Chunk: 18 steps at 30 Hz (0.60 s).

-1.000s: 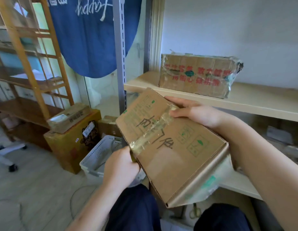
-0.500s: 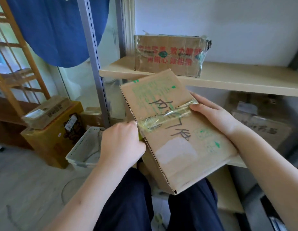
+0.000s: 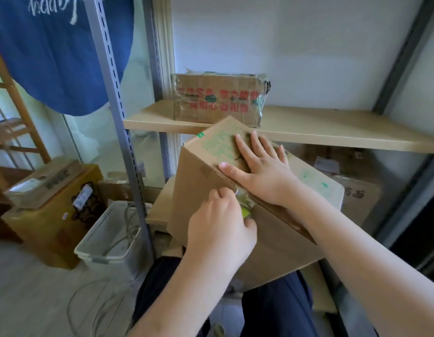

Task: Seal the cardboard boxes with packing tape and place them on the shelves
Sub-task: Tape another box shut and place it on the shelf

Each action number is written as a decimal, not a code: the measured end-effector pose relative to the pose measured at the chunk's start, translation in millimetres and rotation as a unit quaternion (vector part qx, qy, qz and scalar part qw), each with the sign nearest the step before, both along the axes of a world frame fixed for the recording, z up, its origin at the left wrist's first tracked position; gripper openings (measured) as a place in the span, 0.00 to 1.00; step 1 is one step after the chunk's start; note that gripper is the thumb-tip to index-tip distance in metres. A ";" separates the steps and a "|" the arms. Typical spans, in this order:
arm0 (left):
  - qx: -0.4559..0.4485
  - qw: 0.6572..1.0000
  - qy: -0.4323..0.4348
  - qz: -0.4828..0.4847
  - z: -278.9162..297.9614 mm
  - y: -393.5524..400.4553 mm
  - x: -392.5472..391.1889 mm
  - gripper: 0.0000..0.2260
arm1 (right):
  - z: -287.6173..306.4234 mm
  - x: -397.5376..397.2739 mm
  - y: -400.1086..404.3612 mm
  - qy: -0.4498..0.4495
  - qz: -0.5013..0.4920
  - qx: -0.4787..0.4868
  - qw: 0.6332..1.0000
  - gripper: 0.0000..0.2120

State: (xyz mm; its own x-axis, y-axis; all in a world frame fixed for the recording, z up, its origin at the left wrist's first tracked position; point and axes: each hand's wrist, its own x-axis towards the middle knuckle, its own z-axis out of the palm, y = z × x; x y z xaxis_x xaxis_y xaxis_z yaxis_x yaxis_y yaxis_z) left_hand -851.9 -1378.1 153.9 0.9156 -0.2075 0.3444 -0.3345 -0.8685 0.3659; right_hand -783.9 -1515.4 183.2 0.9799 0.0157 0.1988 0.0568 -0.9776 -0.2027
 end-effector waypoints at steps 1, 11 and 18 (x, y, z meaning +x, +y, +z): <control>-0.044 0.998 0.028 -0.024 1.9 6.3 -3.7 0.18 | -0.6 1.9 -0.1 0.000 0.004 -0.005 1.000 0.45; -0.444 0.852 0.254 -0.111 -41.6 49.2 1.5 0.14 | 0.5 25.5 19.5 0.017 0.042 -0.056 0.997 0.45; -0.417 0.858 0.298 0.007 -74.1 45.0 44.5 0.29 | 8.8 33.8 38.9 0.054 0.073 -0.071 0.993 0.53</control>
